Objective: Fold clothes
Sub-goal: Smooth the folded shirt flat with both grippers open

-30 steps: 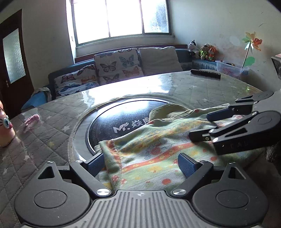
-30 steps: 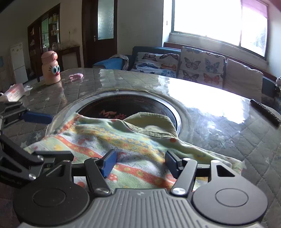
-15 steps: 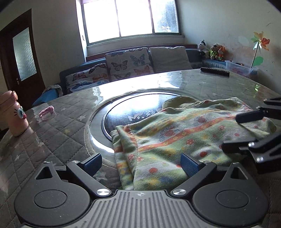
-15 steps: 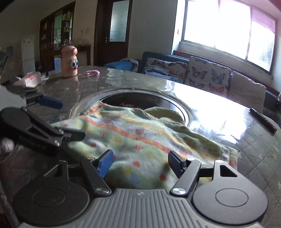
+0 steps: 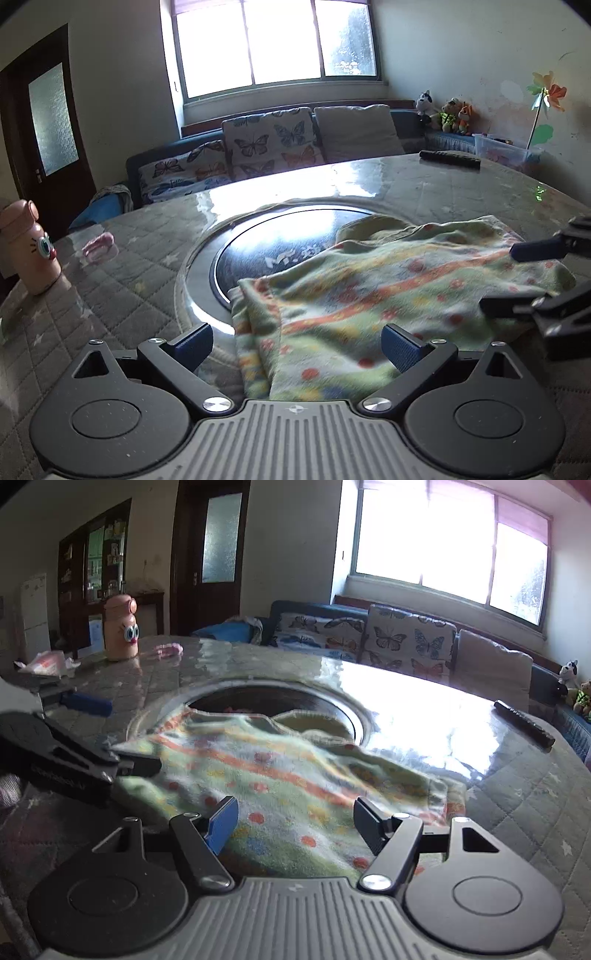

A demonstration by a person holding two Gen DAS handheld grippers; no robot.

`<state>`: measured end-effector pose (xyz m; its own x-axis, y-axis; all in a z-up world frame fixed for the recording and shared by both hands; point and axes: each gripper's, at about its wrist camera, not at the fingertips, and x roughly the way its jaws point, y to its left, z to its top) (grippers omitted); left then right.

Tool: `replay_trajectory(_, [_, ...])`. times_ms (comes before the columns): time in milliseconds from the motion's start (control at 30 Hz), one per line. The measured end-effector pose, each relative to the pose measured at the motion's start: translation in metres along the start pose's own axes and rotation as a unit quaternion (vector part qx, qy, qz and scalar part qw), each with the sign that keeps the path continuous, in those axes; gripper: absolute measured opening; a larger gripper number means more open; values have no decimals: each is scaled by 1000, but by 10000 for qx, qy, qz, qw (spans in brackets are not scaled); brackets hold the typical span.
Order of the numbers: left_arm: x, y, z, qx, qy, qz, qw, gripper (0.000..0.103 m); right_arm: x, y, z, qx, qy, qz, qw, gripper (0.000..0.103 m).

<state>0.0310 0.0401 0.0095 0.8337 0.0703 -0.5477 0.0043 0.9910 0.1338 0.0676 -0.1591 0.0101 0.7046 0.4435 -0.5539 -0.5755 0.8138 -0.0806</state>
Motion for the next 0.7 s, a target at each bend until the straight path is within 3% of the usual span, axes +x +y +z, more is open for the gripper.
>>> replay_trajectory(267, [7,5,-4,25,119,136,9998,100,-5,-29,-16,488,182,-164,9985,71])
replay_trajectory(700, [16,25,0,-246,181,473,9984,102,3,-51,-19,1016,316,67,9943,71])
